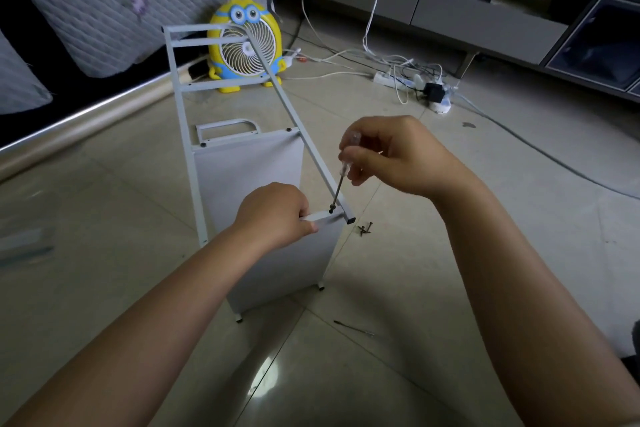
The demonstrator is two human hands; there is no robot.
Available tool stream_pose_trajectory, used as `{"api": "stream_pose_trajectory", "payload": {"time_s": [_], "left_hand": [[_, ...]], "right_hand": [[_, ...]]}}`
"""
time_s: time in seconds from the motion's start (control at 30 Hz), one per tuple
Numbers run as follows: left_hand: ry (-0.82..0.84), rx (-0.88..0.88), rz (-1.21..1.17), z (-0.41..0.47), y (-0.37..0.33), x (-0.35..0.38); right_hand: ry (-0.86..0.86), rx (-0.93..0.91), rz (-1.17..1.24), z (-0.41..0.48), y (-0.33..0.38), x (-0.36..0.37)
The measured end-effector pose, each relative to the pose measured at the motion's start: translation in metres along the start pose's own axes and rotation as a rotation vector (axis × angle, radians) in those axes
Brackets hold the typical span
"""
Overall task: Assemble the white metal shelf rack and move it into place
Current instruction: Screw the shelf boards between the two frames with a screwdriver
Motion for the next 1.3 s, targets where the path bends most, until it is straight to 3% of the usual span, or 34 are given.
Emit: {"api": "stream_pose_trajectory", "payload": {"time_s": [0.3,0.5,0.6,0.73,0.97,1.2,1.3], "left_hand": [[0.001,0.004,-0.044,0.000,0.000,0.001],[-0.023,0.039,-0.016,-0.003,-0.001,0.003],[-0.049,0.054,-0.012,-0.005,-0.001,0.003],[-0.084,0.087,-0.001,-0.008,-0.001,0.005],[-0.185,0.194,0.020,-0.015,-0.002,0.008],[-0.143,0.226,0.137,-0.016,-0.010,-0.004],[-0.160,0.225,0.124,-0.017,-0.009,-0.002]], "right_hand": [[-0.236,0.017,-0.110,-0.004,0.006,0.006],[-0.526,0.131,-0.274,-0.010,0.007,0.013],[-0.526,0.178,-0.281,-0.008,0.007,0.011],[-0.296,0.173,-0.390,0.000,0.006,0.001],[0.405,-0.277,-1.056,0.013,0.024,0.014],[0.753,-0.472,-1.383,0.001,0.037,0.018],[0.774,-0.208,-1.370,0.013,0.048,0.028]]}}
Point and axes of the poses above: each hand's wrist, its own z-axis towards the middle knuckle, its own x-axis out of the palm, y = z × x, the point moved 5 cm from there along z, towards the middle knuckle, and after that the axes turned 6 degrees about -y, right-handed, at the moved point
